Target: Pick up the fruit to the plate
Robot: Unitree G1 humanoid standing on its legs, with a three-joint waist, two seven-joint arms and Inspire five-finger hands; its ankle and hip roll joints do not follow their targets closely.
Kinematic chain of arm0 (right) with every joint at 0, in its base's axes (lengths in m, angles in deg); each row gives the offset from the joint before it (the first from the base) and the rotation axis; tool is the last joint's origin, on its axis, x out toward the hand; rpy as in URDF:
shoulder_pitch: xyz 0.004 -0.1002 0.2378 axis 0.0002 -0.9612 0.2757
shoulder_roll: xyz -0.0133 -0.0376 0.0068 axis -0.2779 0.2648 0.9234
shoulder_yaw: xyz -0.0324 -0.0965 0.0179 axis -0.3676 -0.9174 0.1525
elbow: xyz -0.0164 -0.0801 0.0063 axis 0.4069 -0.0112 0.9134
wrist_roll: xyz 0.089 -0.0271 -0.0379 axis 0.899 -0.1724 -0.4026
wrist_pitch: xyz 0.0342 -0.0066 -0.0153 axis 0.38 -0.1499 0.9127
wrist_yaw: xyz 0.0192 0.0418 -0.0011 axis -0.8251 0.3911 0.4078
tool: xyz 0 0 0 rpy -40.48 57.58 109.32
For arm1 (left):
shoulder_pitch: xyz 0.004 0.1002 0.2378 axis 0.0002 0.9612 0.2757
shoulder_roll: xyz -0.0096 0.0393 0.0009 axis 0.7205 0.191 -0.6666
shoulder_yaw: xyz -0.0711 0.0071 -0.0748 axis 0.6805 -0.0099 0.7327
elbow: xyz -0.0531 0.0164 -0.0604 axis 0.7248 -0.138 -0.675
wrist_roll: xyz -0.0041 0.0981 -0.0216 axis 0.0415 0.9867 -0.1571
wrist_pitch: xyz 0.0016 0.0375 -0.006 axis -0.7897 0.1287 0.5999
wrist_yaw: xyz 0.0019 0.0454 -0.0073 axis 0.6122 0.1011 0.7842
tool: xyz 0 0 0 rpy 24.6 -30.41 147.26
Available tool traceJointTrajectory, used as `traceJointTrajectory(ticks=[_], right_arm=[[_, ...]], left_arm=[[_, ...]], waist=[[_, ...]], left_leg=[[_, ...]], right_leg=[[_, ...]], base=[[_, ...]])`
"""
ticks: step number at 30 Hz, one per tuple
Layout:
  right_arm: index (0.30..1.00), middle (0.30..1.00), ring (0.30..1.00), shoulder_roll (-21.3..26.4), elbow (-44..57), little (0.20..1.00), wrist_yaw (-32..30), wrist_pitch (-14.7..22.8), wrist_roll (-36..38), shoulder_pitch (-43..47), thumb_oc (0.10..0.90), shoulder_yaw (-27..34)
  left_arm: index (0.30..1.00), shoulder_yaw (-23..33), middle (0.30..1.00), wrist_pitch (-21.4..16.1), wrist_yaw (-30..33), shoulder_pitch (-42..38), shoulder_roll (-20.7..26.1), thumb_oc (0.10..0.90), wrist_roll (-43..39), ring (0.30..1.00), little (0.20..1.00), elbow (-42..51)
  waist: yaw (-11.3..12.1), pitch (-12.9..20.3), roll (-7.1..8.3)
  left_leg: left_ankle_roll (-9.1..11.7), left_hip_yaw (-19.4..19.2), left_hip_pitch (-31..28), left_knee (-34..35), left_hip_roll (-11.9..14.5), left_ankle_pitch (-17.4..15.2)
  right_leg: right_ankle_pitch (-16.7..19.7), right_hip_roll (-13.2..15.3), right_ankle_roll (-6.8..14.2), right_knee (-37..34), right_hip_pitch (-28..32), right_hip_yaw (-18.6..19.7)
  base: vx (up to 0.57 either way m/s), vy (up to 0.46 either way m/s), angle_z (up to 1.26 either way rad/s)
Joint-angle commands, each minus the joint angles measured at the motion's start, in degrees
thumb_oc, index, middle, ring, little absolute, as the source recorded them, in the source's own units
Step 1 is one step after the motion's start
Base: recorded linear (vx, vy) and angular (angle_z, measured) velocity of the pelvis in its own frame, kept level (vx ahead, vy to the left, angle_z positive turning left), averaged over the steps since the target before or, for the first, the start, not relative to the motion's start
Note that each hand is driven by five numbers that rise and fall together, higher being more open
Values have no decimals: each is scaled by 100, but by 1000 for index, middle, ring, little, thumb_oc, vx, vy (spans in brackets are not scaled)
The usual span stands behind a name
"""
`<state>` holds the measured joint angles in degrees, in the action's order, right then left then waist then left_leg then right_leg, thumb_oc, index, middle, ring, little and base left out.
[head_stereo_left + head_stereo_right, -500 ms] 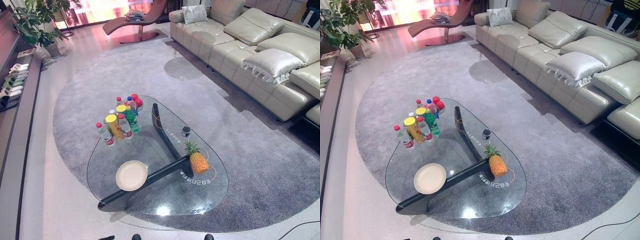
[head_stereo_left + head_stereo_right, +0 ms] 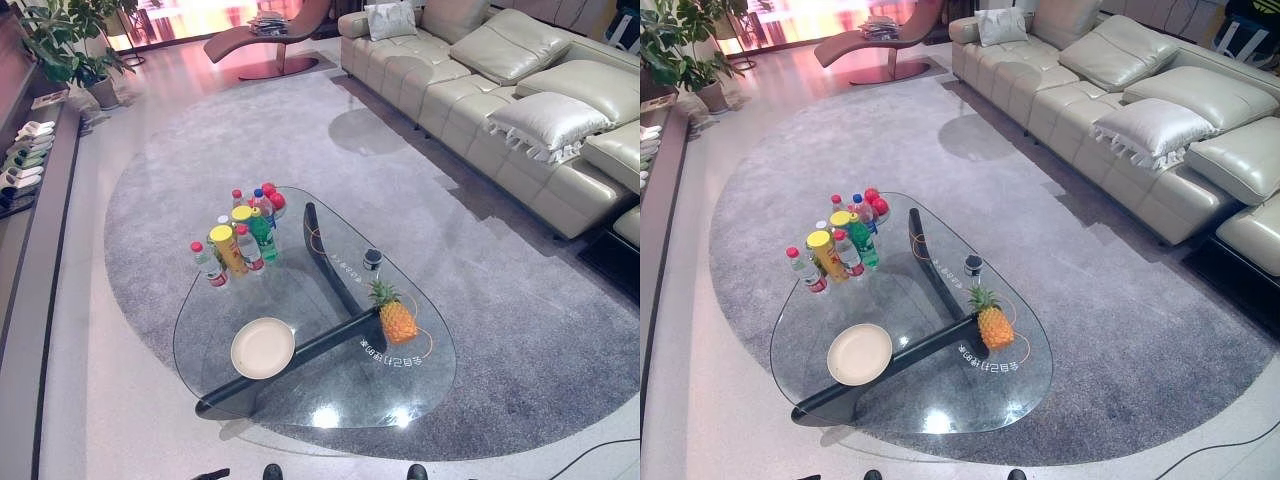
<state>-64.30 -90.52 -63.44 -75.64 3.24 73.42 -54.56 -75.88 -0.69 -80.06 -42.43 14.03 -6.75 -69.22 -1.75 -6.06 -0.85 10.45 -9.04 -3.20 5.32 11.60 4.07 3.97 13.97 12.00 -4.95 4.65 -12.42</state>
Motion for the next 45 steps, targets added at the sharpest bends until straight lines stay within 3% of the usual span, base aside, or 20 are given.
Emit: traceJointTrajectory(ticks=[1,23,30,34,40,45], right_arm=[[900,900,900,-60,-40,900,121,160,14,508,800,110],[900,900,900,30,71,900,160,106,-44,486,800,68],[900,900,900,194,90,900,80,-35,-1,1008,800,-108],[900,900,900,331,113,900,121,-93,-36,1195,800,-145],[900,900,900,774,458,900,19,128,534,1823,800,-244],[900,900,900,943,805,900,-210,291,1137,2259,800,-140]], left_arm=[[900,-36,900,-90,-158,-478,-80,800,-29,900,900,-172],[900,-61,900,-29,-195,-439,0,800,-139,900,900,-88],[900,-272,900,24,-172,-887,45,800,-593,900,900,86],[900,-301,900,9,-260,-1112,73,800,-716,900,900,109],[900,-644,900,-380,-599,-1751,372,800,-1753,900,900,636],[900,-805,900,-489,-417,-2252,597,800,-2380,900,900,1098]], waist=[[135,-162,25],[126,-298,-2],[103,-1261,-97],[120,-1650,-119],[140,-2344,-123],[168,-2373,-60]], left_leg=[[-8,-203,-82,-32,389,140],[11,-142,19,-32,386,170],[-40,91,1016,-32,287,387],[-69,186,1424,-32,200,444],[-17,243,2117,-32,65,585],[-83,373,2938,-287,11,589]], right_leg=[[350,487,181,-5,-153,-152],[336,452,162,-5,-231,-125],[605,310,66,-5,-1256,195],[724,290,73,-5,-1688,217],[975,390,147,-5,-2371,65],[788,472,145,632,-3334,245]], base=[[0,0,0],[6,0,0],[-153,1,-3],[-106,-15,6],[-147,-6,1],[-111,-46,1]])
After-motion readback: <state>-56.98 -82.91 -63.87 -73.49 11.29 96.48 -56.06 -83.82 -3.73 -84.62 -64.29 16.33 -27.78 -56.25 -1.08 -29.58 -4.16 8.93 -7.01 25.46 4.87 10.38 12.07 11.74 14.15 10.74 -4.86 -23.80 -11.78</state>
